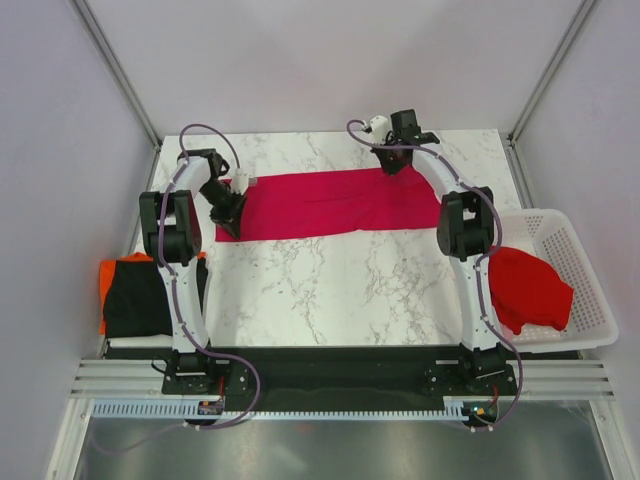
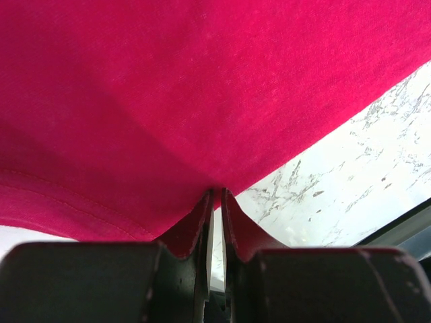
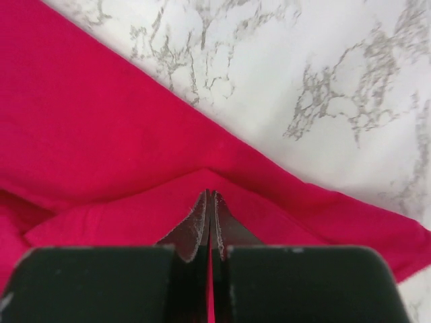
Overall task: Fold and stack the t-shirts
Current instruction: Fold the tshirt
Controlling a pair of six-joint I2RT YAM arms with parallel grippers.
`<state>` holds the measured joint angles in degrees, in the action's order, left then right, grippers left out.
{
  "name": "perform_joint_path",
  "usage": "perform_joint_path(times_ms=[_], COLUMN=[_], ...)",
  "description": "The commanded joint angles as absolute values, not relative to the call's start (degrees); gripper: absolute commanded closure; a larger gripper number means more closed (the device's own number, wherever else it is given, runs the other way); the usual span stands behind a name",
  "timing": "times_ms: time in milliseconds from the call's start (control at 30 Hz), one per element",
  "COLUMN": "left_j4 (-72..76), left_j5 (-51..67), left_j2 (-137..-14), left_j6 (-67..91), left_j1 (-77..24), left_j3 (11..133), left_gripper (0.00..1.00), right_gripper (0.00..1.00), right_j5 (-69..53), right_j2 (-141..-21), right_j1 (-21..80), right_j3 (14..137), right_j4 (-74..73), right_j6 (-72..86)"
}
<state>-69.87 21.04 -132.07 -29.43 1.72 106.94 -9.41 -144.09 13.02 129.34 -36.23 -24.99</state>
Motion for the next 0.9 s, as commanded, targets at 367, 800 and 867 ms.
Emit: perform_joint_path(times_ms=[367,800,867], left_j4=[-68.3,-64.1,-65.1], left_j5=[22.4,19.4,19.5], left_j2=[-129.6,-124.0,-122.3], left_j6=[-27.9,-30.3,-34.8], left_j1=[1.3,1.4,1.2], left_j3=[106.3,104.8,104.6], left_gripper=[0.85,0.75,0.65], right_gripper=[0.88,0.40,0.40], right_j5=[-12.5,-10.9,-11.4], right_j2=[-130.8,-127.0,-124.4], right_j1=[17.0,17.6,17.7], right_j3=[124.5,117.1,114.0], right_j4=[-35.2,-35.9,-36.0], right_j6=[-24.8,-26.6,-26.1])
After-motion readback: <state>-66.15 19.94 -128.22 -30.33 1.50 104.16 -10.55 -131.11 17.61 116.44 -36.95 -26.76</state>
